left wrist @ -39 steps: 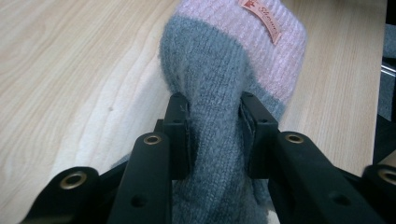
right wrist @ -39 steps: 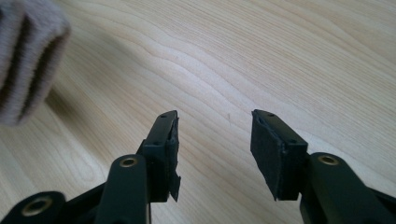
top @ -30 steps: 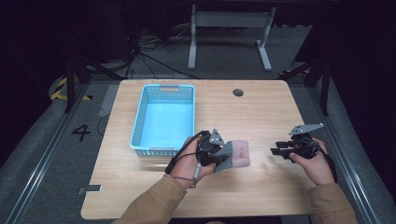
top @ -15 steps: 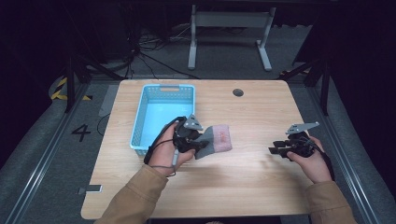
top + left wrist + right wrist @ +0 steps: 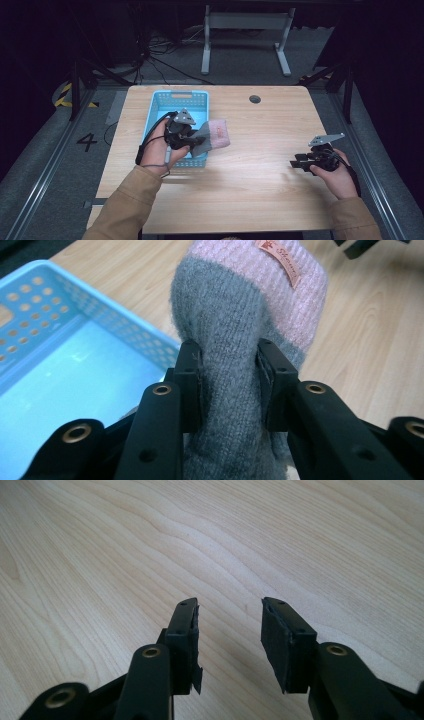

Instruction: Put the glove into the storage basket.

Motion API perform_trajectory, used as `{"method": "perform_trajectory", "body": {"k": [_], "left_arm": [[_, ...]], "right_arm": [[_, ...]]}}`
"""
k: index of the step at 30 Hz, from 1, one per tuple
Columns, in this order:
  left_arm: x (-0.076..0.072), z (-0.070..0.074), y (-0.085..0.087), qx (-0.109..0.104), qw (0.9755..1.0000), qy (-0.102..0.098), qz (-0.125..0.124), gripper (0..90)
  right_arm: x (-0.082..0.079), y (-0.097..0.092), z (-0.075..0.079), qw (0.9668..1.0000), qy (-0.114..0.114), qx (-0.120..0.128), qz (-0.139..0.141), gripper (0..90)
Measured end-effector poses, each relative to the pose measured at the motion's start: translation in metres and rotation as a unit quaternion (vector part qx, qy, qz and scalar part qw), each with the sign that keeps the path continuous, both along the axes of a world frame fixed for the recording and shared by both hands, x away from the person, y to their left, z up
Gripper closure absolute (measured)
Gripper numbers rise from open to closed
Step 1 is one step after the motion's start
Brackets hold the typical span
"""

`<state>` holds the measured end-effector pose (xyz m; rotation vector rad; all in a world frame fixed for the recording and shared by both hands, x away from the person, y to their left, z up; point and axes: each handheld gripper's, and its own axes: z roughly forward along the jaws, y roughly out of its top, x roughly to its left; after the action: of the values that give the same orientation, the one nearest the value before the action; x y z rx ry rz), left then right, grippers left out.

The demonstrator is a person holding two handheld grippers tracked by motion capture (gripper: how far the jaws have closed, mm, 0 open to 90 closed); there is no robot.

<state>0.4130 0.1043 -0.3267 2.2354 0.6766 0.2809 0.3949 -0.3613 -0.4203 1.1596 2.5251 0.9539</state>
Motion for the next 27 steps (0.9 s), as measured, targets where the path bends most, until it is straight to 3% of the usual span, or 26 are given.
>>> {"method": "perform_trajectory", "body": {"k": [8,20,27], "left_arm": [[0.018,-0.001,0.027,0.008,0.9996,-0.018,0.021,68.5],[0.041,-0.013,0.047,0.01,0.9991,-0.005,0.041,68.5],[0.057,-0.023,0.051,0.031,0.9975,0.01,0.064,68.4]], "right_arm": [[-0.004,-0.001,-0.003,1.0,0.007,-0.002,-0.001,57.3],[-0.009,-0.004,-0.004,0.9999,0.009,-0.002,-0.007,56.9],[-0.013,-0.007,-0.005,0.9999,0.009,-0.003,-0.012,56.3]]}}
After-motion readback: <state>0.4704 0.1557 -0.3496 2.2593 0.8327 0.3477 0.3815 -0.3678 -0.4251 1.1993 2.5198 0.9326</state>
